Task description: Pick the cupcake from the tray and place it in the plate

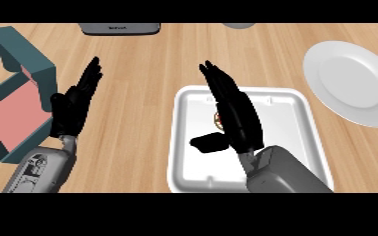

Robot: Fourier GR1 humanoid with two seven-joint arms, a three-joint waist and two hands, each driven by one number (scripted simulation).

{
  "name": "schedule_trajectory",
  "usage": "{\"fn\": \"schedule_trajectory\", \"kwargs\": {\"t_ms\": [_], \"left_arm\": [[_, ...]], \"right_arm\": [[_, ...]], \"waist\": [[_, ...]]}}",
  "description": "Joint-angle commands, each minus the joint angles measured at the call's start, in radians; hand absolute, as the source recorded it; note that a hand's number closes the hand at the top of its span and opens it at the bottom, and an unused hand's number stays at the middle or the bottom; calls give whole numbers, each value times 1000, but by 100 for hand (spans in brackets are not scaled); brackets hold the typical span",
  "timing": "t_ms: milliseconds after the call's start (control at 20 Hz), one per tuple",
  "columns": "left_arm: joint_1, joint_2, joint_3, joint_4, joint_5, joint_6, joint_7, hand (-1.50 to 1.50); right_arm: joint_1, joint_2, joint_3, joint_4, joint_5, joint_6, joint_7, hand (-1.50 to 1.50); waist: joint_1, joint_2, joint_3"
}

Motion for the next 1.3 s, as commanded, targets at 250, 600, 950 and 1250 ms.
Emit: {"fn": "schedule_trajectory", "kwargs": {"t_ms": [250, 600, 950, 1250], "left_arm": [[-34, 9, 20, -19, -1, -7, 55, 0], [-9, -6, 15, -62, -26, -26, 59, 0], [-33, -30, 62, 32, -49, -79, -1, 0], [-5, -31, 80, 13, -53, -90, -14, 0]], "right_arm": [[-110, -121, -37, -205, -103, 502, 462, -150], [-159, -114, -155, -196, -220, 708, 577, -150], [-147, -32, -184, -42, -141, 720, 450, -150], [-88, 7, -109, 93, -64, 711, 389, -150]], "waist": [[1, -2, 0], [19, 5, 1], [17, 8, 1], [18, 9, 1]]}}
